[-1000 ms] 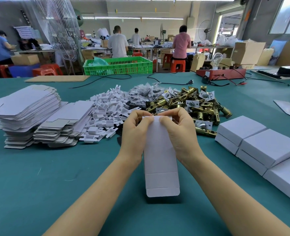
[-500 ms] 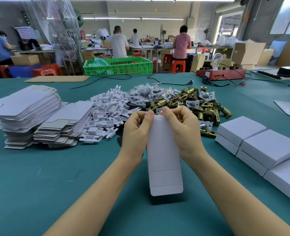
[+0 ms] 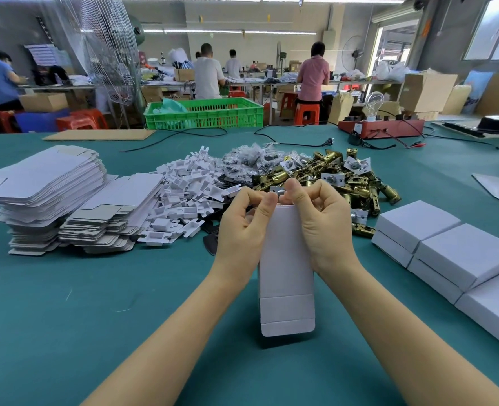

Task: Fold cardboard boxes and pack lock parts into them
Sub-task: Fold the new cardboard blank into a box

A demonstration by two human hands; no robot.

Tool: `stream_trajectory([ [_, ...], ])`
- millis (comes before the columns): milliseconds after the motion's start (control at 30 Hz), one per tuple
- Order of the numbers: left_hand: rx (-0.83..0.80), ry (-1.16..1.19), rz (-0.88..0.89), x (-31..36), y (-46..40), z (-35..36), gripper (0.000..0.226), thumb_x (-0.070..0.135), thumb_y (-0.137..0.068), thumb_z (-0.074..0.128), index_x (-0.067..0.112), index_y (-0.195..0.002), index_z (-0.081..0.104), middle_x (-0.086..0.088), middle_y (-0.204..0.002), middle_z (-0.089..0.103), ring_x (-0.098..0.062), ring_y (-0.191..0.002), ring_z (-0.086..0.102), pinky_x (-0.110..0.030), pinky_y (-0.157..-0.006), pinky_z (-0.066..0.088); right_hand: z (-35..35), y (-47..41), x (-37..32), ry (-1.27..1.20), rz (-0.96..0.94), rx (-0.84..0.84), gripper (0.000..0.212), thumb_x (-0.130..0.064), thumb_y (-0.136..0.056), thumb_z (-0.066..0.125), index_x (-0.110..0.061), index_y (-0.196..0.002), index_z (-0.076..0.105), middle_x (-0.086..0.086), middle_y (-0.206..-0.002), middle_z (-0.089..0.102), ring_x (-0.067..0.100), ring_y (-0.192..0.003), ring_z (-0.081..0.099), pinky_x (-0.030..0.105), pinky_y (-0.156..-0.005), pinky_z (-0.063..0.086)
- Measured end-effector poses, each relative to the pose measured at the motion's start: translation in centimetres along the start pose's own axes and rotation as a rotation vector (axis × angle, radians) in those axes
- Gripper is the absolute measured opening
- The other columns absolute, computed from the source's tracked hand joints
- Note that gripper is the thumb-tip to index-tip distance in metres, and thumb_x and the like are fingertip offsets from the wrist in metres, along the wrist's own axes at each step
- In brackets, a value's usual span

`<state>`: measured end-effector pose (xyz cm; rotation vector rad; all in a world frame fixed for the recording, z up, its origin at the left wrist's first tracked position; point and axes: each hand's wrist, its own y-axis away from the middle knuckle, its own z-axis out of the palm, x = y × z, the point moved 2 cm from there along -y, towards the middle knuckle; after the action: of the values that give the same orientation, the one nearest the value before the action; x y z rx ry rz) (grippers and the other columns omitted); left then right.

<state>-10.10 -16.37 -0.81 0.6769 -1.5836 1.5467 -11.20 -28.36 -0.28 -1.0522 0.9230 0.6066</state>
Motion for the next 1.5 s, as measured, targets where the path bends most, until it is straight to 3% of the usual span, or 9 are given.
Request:
stream_trajectory([
  [133,-0.068,-0.003,-0.029,-0.3,-0.1,0.2,0.013,0.031,-0.092,0.064,0.021,-0.087,0.059,0.018,-0.074,0.057,-0.002,-0.062,0.044,-0.012,-0.059,0.038,-0.3,-0.2,-0.2,0.043,-0.004,0.033,0.053,-0.046,-0.079,0.068,0.006,-0.075,0.054,0.035,-0.084,0.057,0.023,-0.070,0.051,0.033,-0.067,0.043],
  [267,-0.133,-0.120,-0.076,-1.0,0.0,0.3,0.007,0.030,-0.091,0.063,0.032,-0.098,0.062,0.008,-0.103,0.065,-0.020,-0.095,0.061,-0.044,-0.083,0.053,-0.4,-0.2,-0.2,0.056,0.020,0.050,0.048,-0.048,-0.079,0.065,-0.002,-0.074,0.056,0.031,-0.083,0.058,0.021,-0.070,0.048,0.037,-0.067,0.040],
  [333,-0.102,-0.109,-0.069,-0.9,0.1,0.2,0.007,0.026,-0.096,0.061,0.031,-0.100,0.063,0.011,-0.104,0.065,-0.014,-0.096,0.061,-0.039,-0.080,0.054,-0.5,-0.3,-0.4,0.023,0.038,0.003,0.049,-0.046,-0.080,0.065,0.003,-0.079,0.056,0.022,-0.078,0.056,0.022,-0.069,0.046,0.038,-0.068,0.038],
  [467,0.008,0.018,-0.138,-0.6,-0.3,-0.4,0.022,0.025,-0.099,0.056,0.043,-0.089,0.063,-0.003,-0.107,0.066,-0.014,-0.091,0.060,-0.035,-0.074,0.051,-0.6,-0.7,-0.6,0.059,0.035,-0.225,0.010,-0.028,-0.086,0.066,-0.019,-0.090,0.065,-0.004,-0.084,0.063,0.006,-0.072,0.056,0.025,-0.067,0.046],
  [600,0.065,0.075,-0.151,-0.4,-0.5,-0.6,0.026,0.020,-0.101,0.054,0.038,-0.086,0.063,-0.015,-0.103,0.064,-0.021,-0.079,0.058,-0.042,-0.067,0.051,-0.2,-0.3,-0.3,0.062,0.015,-0.282,0.011,-0.012,-0.091,0.064,-0.019,-0.099,0.063,-0.005,-0.092,0.063,0.005,-0.069,0.059,0.023,-0.062,0.050],
  [867,0.073,0.051,-0.146,-0.7,-0.5,-0.6,0.015,0.015,-0.101,0.053,0.024,-0.092,0.062,0.005,-0.088,0.063,-0.011,-0.078,0.057,-0.034,-0.069,0.050,0.0,-0.2,0.0,0.052,-0.012,-0.255,0.007,-0.008,-0.090,0.064,-0.013,-0.095,0.062,-0.019,-0.077,0.062,0.000,-0.059,0.052,0.018,-0.057,0.043],
  [1067,0.088,0.074,-0.201,-0.7,-0.5,-0.5,0.014,0.018,-0.102,0.052,0.026,-0.095,0.062,-0.012,-0.105,0.064,-0.023,-0.090,0.059,-0.052,-0.081,0.053,0.0,-0.1,0.2,0.110,0.047,-0.229,0.007,-0.021,-0.092,0.063,-0.018,-0.098,0.062,-0.010,-0.086,0.065,0.005,-0.071,0.059,0.022,-0.063,0.050],
  [1367,0.024,-0.083,-0.111,-0.5,-1.3,-1.8,0.016,0.021,-0.094,0.064,0.031,-0.107,0.066,0.019,-0.072,0.058,0.003,-0.064,0.050,-0.012,-0.059,0.042,-0.4,-0.4,-0.2,0.369,-0.164,-0.178,0.020,-0.023,-0.093,0.062,-0.022,-0.113,0.059,-0.011,-0.102,0.064,0.008,-0.093,0.060,0.031,-0.082,0.050],
  [1500,0.250,-0.113,0.003,-0.2,-1.3,-2.1,0.017,0.027,-0.096,0.062,0.028,-0.113,0.062,0.024,-0.078,0.058,0.005,-0.066,0.050,-0.010,-0.060,0.042,-0.3,0.2,-0.2,0.546,-0.326,0.018,0.031,-0.029,-0.090,0.066,-0.014,-0.116,0.056,-0.005,-0.100,0.060,0.013,-0.097,0.057,0.024,-0.084,0.045],
])
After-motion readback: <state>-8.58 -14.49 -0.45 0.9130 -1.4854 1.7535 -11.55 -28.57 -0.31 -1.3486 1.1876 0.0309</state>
